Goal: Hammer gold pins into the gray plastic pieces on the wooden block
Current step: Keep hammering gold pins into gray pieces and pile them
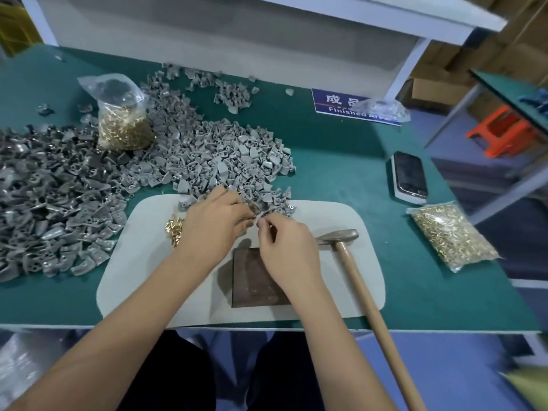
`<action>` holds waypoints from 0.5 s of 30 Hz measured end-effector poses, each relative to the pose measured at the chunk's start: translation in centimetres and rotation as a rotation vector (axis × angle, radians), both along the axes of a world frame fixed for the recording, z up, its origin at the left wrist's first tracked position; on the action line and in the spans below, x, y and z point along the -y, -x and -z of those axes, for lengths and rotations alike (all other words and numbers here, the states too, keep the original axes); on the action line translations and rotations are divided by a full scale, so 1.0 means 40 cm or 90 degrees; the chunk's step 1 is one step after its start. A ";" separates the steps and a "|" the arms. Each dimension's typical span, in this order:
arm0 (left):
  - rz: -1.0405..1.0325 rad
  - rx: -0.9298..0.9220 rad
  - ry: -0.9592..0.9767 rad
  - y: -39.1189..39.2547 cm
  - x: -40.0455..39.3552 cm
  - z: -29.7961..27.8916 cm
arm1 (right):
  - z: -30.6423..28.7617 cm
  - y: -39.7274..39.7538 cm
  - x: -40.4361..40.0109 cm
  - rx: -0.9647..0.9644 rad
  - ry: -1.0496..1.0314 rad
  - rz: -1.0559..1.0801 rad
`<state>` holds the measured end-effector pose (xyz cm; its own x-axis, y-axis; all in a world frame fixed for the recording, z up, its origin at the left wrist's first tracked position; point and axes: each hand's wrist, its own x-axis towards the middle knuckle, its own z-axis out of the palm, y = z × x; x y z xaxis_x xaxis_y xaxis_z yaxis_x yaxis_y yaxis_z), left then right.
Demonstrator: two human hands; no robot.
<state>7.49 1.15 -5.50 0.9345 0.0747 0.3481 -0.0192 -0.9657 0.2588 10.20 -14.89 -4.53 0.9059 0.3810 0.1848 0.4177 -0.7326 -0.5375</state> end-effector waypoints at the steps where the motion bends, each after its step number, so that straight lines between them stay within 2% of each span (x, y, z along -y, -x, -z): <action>1: -0.012 0.028 0.058 0.016 -0.005 0.010 | 0.002 -0.001 0.002 -0.001 -0.012 -0.003; 4: -0.039 0.077 0.313 0.067 -0.012 0.037 | 0.005 -0.003 0.008 -0.017 -0.042 -0.017; 6: -0.049 0.071 0.421 0.091 -0.014 0.051 | 0.007 -0.005 0.011 -0.020 -0.058 -0.025; 10: -0.043 0.068 0.477 0.109 -0.011 0.053 | 0.008 -0.006 0.015 -0.039 -0.055 -0.045; 15: -0.027 0.071 0.469 0.110 -0.003 0.039 | -0.003 0.002 0.013 -0.052 -0.071 -0.098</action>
